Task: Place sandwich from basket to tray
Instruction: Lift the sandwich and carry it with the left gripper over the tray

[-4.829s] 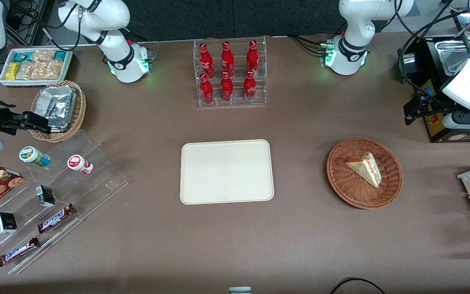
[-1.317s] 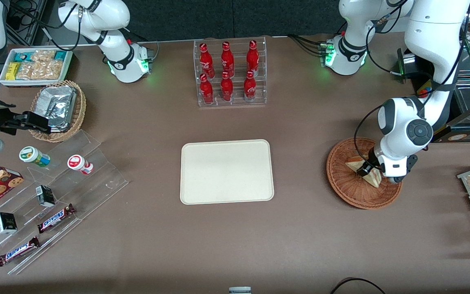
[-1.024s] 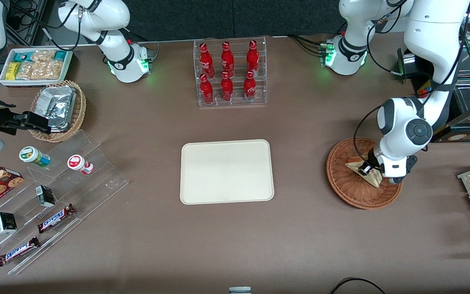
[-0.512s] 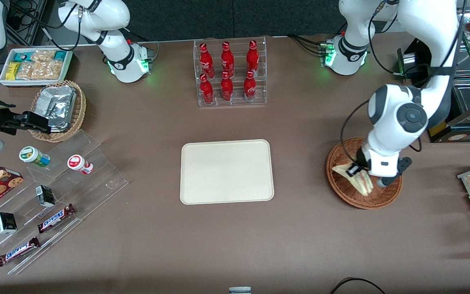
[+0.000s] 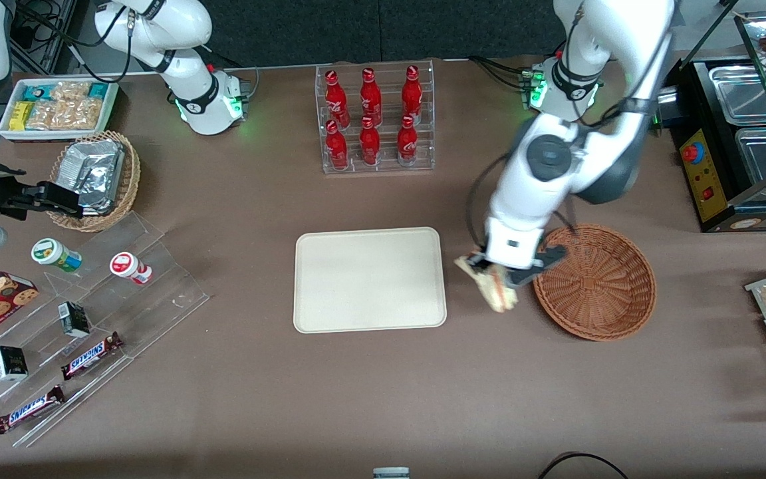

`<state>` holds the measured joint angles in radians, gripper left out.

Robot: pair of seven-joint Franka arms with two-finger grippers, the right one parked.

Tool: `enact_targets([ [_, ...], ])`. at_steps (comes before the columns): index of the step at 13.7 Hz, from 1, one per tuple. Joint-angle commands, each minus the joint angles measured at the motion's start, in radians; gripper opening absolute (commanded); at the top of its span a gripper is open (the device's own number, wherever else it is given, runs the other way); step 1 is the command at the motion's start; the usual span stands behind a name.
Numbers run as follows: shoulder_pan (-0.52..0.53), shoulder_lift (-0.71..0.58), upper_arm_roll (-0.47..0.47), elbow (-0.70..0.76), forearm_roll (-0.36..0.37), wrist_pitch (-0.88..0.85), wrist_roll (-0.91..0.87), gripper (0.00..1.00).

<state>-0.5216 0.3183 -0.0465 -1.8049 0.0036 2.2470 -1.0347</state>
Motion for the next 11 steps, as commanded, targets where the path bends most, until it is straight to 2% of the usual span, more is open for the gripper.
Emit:
enact_targets([
  [1, -0.095, 0.163, 0.016, 0.259, 0.010, -0.159, -0.016, 0.11],
  [4, -0.175, 0.301, 0.016, 0.444, 0.007, -0.257, 0.002, 0.11],
  [7, -0.236, 0.366, 0.016, 0.473, 0.009, -0.233, 0.138, 0.13],
  [8, -0.242, 0.389, 0.016, 0.478, 0.007, -0.216, 0.192, 0.21],
  [11, -0.271, 0.447, 0.016, 0.487, 0.006, -0.130, 0.242, 0.16],
])
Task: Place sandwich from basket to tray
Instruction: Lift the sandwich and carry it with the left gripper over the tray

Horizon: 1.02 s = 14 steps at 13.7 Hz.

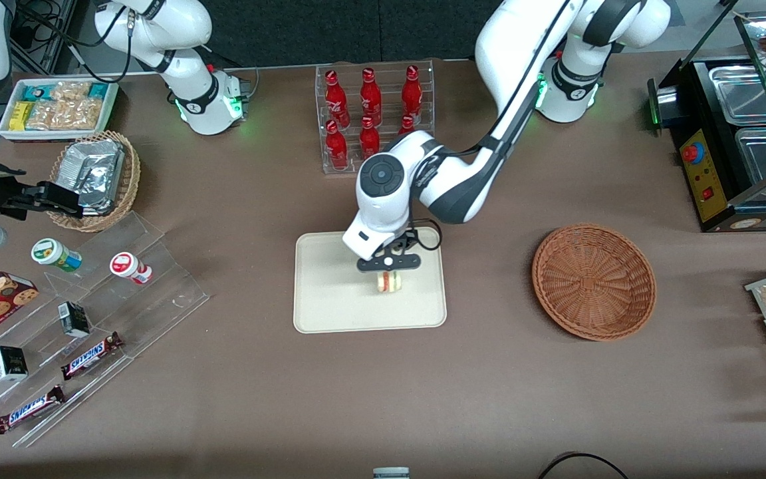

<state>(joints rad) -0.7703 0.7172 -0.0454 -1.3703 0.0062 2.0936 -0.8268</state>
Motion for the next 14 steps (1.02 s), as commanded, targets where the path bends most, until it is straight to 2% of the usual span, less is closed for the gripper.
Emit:
enact_targets([
  [1, -0.026, 0.077, 0.015, 0.078, 0.005, 0.037, 0.032, 0.16],
  [5, -0.027, 0.169, 0.015, 0.119, 0.005, 0.097, -0.008, 0.18],
  [7, -0.027, 0.192, 0.016, 0.119, 0.006, 0.134, -0.023, 0.23],
  [9, -0.027, 0.195, 0.016, 0.119, 0.006, 0.134, -0.023, 0.44],
  [12, -0.026, 0.188, 0.018, 0.119, 0.002, 0.134, -0.025, 0.99],
  [14, -0.018, 0.159, 0.019, 0.120, -0.009, 0.128, -0.023, 1.00],
])
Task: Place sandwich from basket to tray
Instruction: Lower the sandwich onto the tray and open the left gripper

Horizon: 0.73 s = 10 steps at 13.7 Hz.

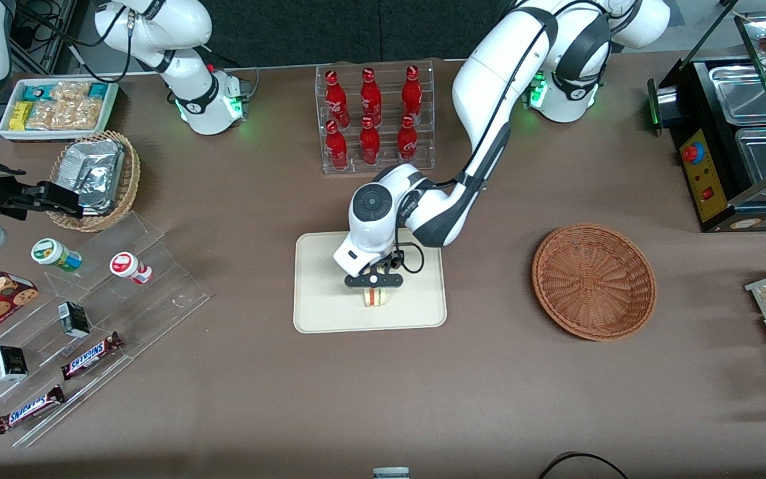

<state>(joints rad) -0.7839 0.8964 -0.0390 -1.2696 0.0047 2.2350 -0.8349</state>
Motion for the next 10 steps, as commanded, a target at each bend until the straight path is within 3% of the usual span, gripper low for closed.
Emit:
enact_targets([
  [1, 0.000, -0.042, 0.013, 0.018, -0.008, -0.020, -0.015, 1.00],
  [4, 0.060, -0.137, 0.013, -0.007, -0.074, -0.098, -0.003, 1.00],
  [6, 0.107, -0.206, 0.013, -0.026, -0.077, -0.211, 0.048, 0.99],
  [10, 0.228, -0.397, 0.013, -0.222, -0.124, -0.261, 0.265, 0.99],
])
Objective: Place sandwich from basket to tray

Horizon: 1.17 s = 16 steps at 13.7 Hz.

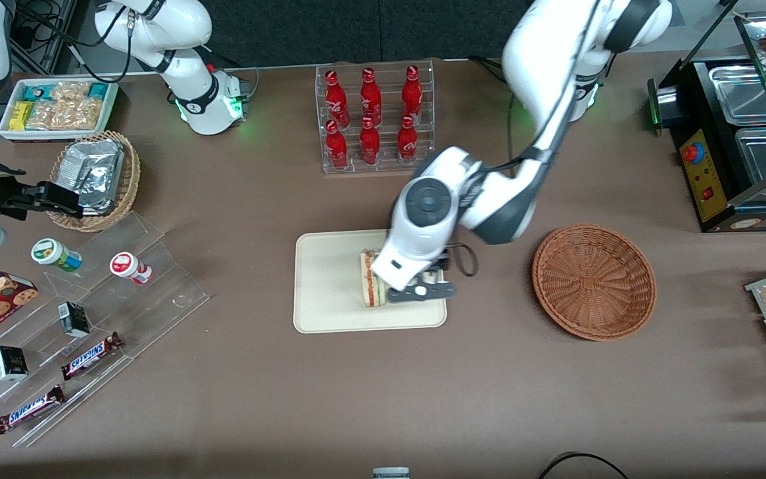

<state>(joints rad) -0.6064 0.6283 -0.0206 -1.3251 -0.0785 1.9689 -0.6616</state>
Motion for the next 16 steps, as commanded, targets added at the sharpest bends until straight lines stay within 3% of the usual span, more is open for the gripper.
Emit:
enact_targets([
  [1, 0.091, -0.177, -0.005, -0.228, -0.044, 0.007, 0.137, 0.99],
  [5, 0.215, -0.337, -0.002, -0.468, -0.041, 0.045, 0.340, 0.99],
  [10, 0.408, -0.472, -0.002, -0.652, -0.041, 0.131, 0.598, 0.99],
  [16, 0.507, -0.584, 0.008, -0.594, -0.026, -0.010, 0.663, 0.99],
])
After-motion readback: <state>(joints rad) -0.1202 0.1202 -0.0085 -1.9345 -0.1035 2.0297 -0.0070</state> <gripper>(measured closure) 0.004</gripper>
